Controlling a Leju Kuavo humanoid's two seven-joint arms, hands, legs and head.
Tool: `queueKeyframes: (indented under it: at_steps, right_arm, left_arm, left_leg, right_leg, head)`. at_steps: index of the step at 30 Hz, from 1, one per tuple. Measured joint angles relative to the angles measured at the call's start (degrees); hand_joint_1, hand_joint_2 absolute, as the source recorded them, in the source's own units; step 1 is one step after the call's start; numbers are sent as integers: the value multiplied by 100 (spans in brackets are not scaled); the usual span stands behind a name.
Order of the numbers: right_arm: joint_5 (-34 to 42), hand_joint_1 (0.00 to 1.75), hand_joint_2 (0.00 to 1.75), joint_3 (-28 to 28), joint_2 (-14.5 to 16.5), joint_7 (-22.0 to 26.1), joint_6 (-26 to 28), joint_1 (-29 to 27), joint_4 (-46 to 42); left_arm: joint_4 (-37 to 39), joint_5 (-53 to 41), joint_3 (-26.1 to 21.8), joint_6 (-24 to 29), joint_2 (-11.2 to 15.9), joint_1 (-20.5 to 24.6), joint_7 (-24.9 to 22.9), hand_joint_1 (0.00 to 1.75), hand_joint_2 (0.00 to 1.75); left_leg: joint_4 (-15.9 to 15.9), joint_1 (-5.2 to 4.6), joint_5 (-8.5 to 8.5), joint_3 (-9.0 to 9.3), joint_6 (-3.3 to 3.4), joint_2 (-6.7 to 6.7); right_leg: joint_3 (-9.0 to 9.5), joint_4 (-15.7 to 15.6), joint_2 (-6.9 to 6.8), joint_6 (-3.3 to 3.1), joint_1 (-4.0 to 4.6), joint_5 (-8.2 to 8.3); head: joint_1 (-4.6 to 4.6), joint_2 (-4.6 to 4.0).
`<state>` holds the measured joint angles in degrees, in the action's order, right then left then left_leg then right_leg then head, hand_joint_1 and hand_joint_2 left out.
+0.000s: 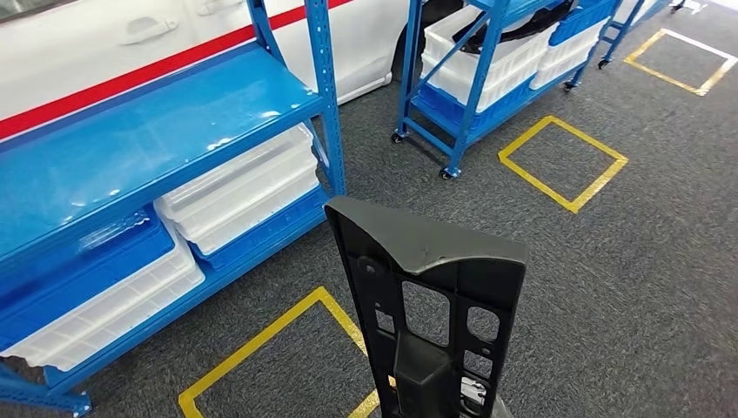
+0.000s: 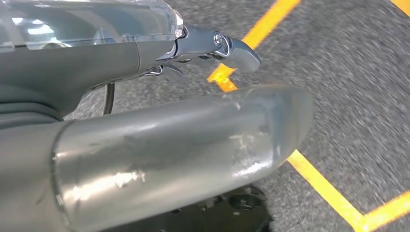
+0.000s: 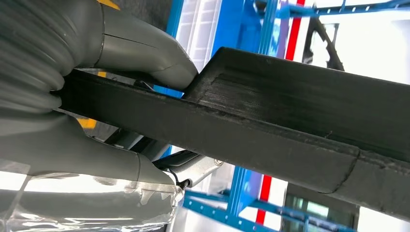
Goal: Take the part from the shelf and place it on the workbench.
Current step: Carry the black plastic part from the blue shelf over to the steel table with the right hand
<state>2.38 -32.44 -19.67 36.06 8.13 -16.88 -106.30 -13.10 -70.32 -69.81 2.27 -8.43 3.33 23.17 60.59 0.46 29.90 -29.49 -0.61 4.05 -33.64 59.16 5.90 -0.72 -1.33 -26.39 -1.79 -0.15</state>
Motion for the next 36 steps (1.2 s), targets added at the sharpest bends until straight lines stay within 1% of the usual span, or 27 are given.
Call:
queueKeyframes:
  at_steps: [1, 2, 3, 4, 6, 7, 8, 9, 10, 11, 13, 15, 16, 17, 19, 20, 21, 23, 24, 25, 26, 27, 28, 30, 32, 34, 36]
  right_arm:
    - [0, 175, 175, 0, 0, 0, 0, 3, 1]
    - [0, 175, 175, 0, 0, 0, 0, 1, 1]
    - [0, 175, 175, 0, 3, 0, 0, -4, 1]
    - [0, 175, 175, 1, 8, 1, 0, -15, 1]
    - [-1, 175, 175, 2, 19, 1, -1, -17, 1]
    - [-2, 175, 175, 3, 22, 1, -2, -9, 1]
    - [-2, 175, 175, 4, 22, -1, -2, 2, 1]
    - [-2, 175, 175, 4, 22, -2, -2, 9, 4]
    - [-1, 175, 175, 4, 22, -3, -2, 10, 10]
    - [0, 175, 175, 4, 22, -4, -2, 9, 17]
    - [0, 175, 175, 4, 22, -6, -2, 8, 28]
    - [-2, 175, 175, 4, 22, -8, -2, 23, 29]
    - [-3, 175, 175, 4, 22, -7, -2, 31, 28]
    - [-5, 175, 175, 4, 22, -7, -2, 36, 28]
    - [-8, 175, 175, 4, 22, -8, -1, 26, 28]
    - [-8, 175, 175, 4, 22, -9, -1, 20, 28]
    - [-9, 175, 175, 4, 22, -9, -1, 21, 28]
    - [-9, 175, 175, 4, 21, -8, -1, 30, 29]
    - [-9, 175, 175, 4, 21, -8, -1, 33, 30]
    - [-10, 175, 175, 4, 21, -9, -1, 30, 32]
    - [-10, 175, 175, 4, 22, -9, 0, 26, 36]
    - [-11, 175, 175, 4, 22, -9, 0, 22, 39]
    - [-11, 175, 175, 4, 21, -9, 0, 20, 43]
    - [-14, 175, 175, 4, 21, -10, 2, 25, 46]
    - [-16, 175, 175, 4, 24, -14, 6, 29, 46]
    - [-17, 175, 175, 3, 39, -16, 9, 13, 47]
    - [-19, 175, 175, 2, 57, -16, 10, -5, 50]
  left_arm:
    - [1, 0, 0, 0, -1, -3, 0, 0, 0]
    - [1, 1, 0, 0, -1, -2, 0, 0, 0]
    - [1, 1, 0, 0, -1, -2, 0, 0, 0]
    - [0, 1, 0, 0, -1, 3, -1, 0, 0]
    - [-1, -1, 0, -1, -2, 10, 1, 0, 0]
    - [-1, -1, 0, -2, -2, 7, 1, 0, 0]
    - [-1, -2, 0, -2, 1, -3, 2, 0, 0]
    - [-1, -2, 0, -2, 3, -12, 2, 0, 0]
    - [-1, -4, 0, -3, 5, -15, 2, 0, 0]
    - [-1, -6, 0, -3, 7, -12, 2, 0, 0]
    - [-1, -9, 1, -7, 7, 8, 2, 0, 0]
    - [-1, -13, 2, -10, 5, 19, 2, 0, 0]
    - [-1, -15, 2, -11, 4, 22, 2, 0, 0]
    - [0, -17, 2, -11, 3, 22, 2, 0, 0]
    - [-1, -17, 2, -11, 0, 36, 1, 0, 0]
    - [-1, -17, 2, -11, -1, 44, 2, 0, 0]
    - [-1, -16, 1, -11, -2, 50, 2, 0, 0]
    - [0, -16, 1, -12, -3, 42, 2, 0, 0]
    - [1, -16, 1, -12, -3, 28, 0, 0, 0]
    - [1, -16, 1, -12, -3, 13, -2, 0, 0]
    - [1, -15, 0, -11, -3, 0, -4, 0, 0]
    - [1, -15, 0, -11, -3, -6, -7, 0, 0]
    - [0, -16, 0, -11, -3, -6, -8, 0, 0]
    - [0, -18, 0, -11, -4, -2, -15, 0, 0]
    - [1, -21, 0, -13, -5, -4, -28, 0, 0]
    - [1, -25, 0, -13, -8, 2, -36, 0, 0]
    - [1, -31, 0, -16, -13, 15, -35, 0, 0]
  left_leg:
    - [-173, 4, -39, 58, 20, 117]
    - [-213, -3, -23, 67, 43, 150]
    - [-243, -3, -36, 71, 80, 81]
    - [-263, -2, -63, 74, 127, -4]
    - [-328, 3, -123, 82, 228, -180]
    - [-344, -10, -139, 79, 259, -272]
    - [-348, -29, -143, 72, 279, -364]
    - [-347, -48, -142, 65, 290, -463]
    - [-346, -63, -139, 61, 297, -562]
    - [-345, -75, -134, 58, 301, -656]
    - [-344, -88, -120, 73, 293, -816]
    - [-337, -113, -87, 96, 253, -942]
    - [-333, -125, -72, 109, 226, -1003]
    - [-331, -133, -58, 121, 199, -1072]
    - [-321, -127, -29, 143, 147, -1173]
    - [-269, -117, 23, 130, 113, -1089]
    - [-116, -106, 139, 71, 78, -931]
    - [498, -81, 499, -189, 19, -565]
    - [883, -70, 669, -362, 2, -486]
    - [1165, -60, 748, -497, -11, -460]
    - [1273, -49, 718, -557, -20, -451]
    - [1159, -35, 573, -521, -27, -438]
    - [842, -15, 348, -390, -35, -391]
    - [141, 28, 30, -99, -36, -126]
    - [-139, 31, -19, -1, 9, 47]
    - [-162, 9, -44, -1, 97, -55]
    - [-208, 8, -99, 3, 195, -200]
  right_leg:
    - [-32, 8, 76, 43, -7, 20]
    - [-69, 3, 153, 91, -14, 48]
    - [-103, -10, 232, 140, -27, 81]
    - [-130, -5, 207, 173, -34, 89]
    - [-263, 233, -110, 200, -13, -75]
    - [-388, 513, -328, 196, -7, -252]
    - [-546, 866, -470, 199, -2, -446]
    - [-689, 1201, -527, 204, -8, -594]
    - [-765, 1409, -555, 209, -14, -652]
    - [-746, 1430, -576, 209, -15, -611]
    - [-401, 901, -681, 179, -1, -319]
    - [10, 203, -968, 112, 64, -127]
    - [115, 8, -1066, 79, 100, -102]
    - [140, -71, -1092, 54, 132, -113]
    - [119, -106, -940, 6, 128, -79]
    - [118, -135, -867, -19, 108, -54]
    - [119, -163, -798, -46, 84, -28]
    - [113, -187, -661, -77, 62, 3]
    - [104, -182, -582, -85, 62, 8]
    - [97, -175, -498, -87, 61, 11]
    - [92, -163, -412, -87, 58, 12]
    - [88, -144, -323, -83, 51, 10]
    - [85, -118, -239, -70, 40, 3]
    - [50, -40, -82, -14, 25, -18]
    - [-17, 8, 53, 72, 17, -9]
    - [-69, -7, 169, 157, -2, 38]
    - [-147, 102, -26, 193, 5, -37]
  head:
    - [1, 0]
    - [1, 0]
    - [1, 0]
    - [1, 0]
    - [1, 0]
    - [1, 0]
    - [1, 0]
    - [1, 0]
    - [1, 0]
    - [2, 0]
    - [1, 0]
    - [0, 0]
    - [1, 0]
    - [0, 0]
    - [1, 0]
    - [0, 0]
    - [0, 0]
    - [-1, 0]
    - [-1, 0]
    - [-1, 0]
    - [-1, 0]
    - [-1, 0]
    - [-1, 0]
    - [1, 0]
    - [1, 0]
    - [1, 0]
    - [1, 0]
